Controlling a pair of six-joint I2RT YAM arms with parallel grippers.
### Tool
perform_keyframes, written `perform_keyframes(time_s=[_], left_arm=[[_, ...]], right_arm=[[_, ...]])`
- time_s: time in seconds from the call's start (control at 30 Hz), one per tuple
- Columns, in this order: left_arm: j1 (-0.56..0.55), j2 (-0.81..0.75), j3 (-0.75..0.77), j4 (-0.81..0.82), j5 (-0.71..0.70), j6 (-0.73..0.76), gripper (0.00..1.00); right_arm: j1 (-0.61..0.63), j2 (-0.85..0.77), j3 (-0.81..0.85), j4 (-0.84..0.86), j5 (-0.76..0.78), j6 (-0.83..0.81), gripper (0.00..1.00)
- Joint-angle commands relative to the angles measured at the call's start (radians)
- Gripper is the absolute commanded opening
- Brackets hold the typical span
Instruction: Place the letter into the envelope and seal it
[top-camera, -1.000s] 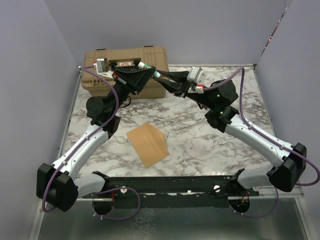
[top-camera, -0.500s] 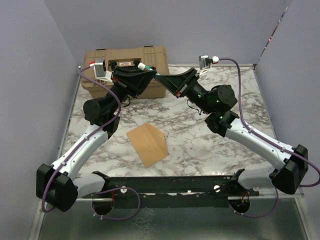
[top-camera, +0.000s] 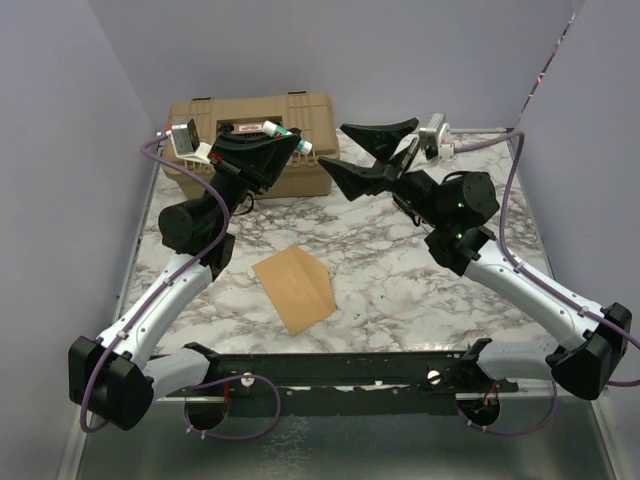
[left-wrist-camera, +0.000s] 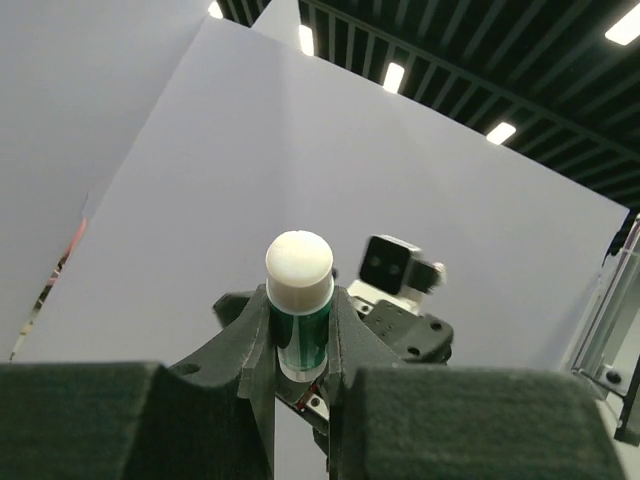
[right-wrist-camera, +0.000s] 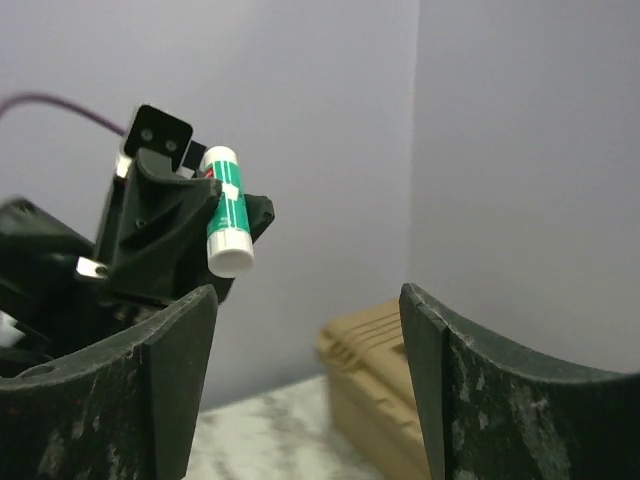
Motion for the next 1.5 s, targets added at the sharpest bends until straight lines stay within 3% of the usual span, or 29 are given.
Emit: perform_keyframes(time_s=[0.0,0.23,0.3,0.5,0.8,0.87,0.97,1.1,1.2,1.47], left_arm=[[0.003,-0.035,-0.024,-0.099,-0.080,-0.105,0.00],[0.003,-0.043,-0.030,-0.134,-0.099,-0.156,0.00],[0.003,-0.040,-0.024,-0.144,-0.094,-0.154,0.00],[0.002,-0.030,0.006,-0.188,-0.078,-0.131,0.00],[0.003,-0.030,0.024,-0.201,-0.070,-0.114,0.00],[0.003,-0.030,0.025,-0.204,-0.066,-0.113,0.00],[0.004,-0.030,0.025,-0.206,-0.065,-0.111,0.00],[0.004,-0.031,0.028,-0.209,-0.059,-0.103,0.00],[0.004,-0.035,0.028,-0.209,-0.057,-0.082,0.00],[0.004,-0.087,0.008,-0.177,-0.045,0.178,0.00]], right_arm=[[0.003,-0.017,0.025,-0.067,-0.164,-0.665,0.76],[0.027,0.018,0.060,-0.116,-0.246,-0.989,0.73],[0.039,0.036,0.081,-0.127,-0.254,-1.038,0.67],[0.061,0.089,0.149,-0.187,-0.315,-1.091,0.49],[0.075,0.113,0.154,-0.196,-0.284,-1.120,0.45],[0.076,0.117,0.153,-0.176,-0.270,-1.104,0.38],[0.076,0.120,0.153,-0.134,-0.252,-1.058,0.15],[0.076,0.118,0.144,-0.080,-0.244,-0.970,0.01],[0.076,0.112,0.140,-0.022,-0.215,-0.807,0.00],[0.076,0.073,0.175,0.008,0.090,-0.041,0.00]])
